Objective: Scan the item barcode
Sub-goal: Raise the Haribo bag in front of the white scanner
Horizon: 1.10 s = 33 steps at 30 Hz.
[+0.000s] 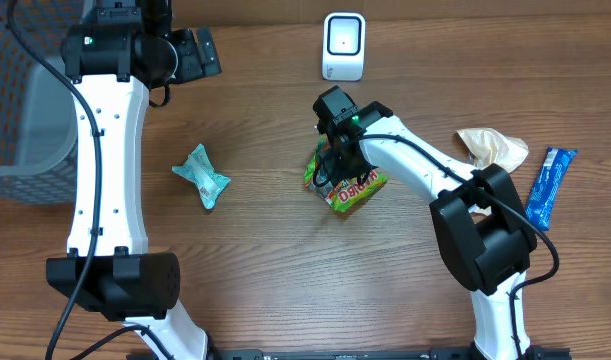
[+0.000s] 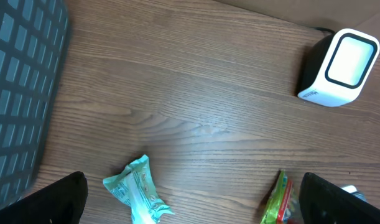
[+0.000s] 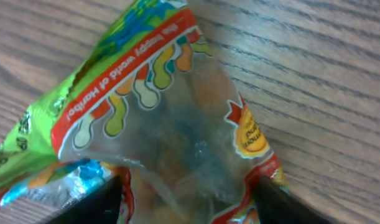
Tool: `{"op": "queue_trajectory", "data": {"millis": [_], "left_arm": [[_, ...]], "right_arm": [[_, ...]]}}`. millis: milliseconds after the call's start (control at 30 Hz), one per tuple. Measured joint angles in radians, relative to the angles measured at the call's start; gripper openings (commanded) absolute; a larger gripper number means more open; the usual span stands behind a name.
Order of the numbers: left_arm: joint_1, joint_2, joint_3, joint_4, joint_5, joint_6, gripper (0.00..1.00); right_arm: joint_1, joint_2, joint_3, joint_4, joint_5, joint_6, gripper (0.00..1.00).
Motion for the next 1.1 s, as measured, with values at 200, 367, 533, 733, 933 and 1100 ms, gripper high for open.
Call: {"op": "queue_trajectory", "data": {"millis": [200,367,533,733,933,1100], "left_arm": [[0.000,0.000,0.000,0.000,0.000,0.000,1.00],[0.000,0.000,0.000,0.000,0.000,0.000,1.00],[0.000,0.000,0.000,0.000,0.000,0.000,0.99],[0.000,0.000,0.000,0.000,0.000,0.000,1.00],[0.000,0.000,0.000,0.000,0.000,0.000,1.00],[0.000,0.000,0.000,0.000,0.000,0.000,1.00]], "right_arm": [[-0.001,0.000,0.000,0.009,-0.003,-0.010,0.04],[-0.001,-0.001,0.000,0.011,-0.003,-0.011,0.04],[-0.008,-0.001,0.039,-0.005,0.001,-0.011,0.04],[-0.034,-0.002,0.244,0.027,0.108,-0.025,0.04],[-0.086,-0.006,0.306,0.202,0.194,-0.051,0.03],[-0.164,-0.004,0.306,0.359,0.154,-0.055,0.03]]}}
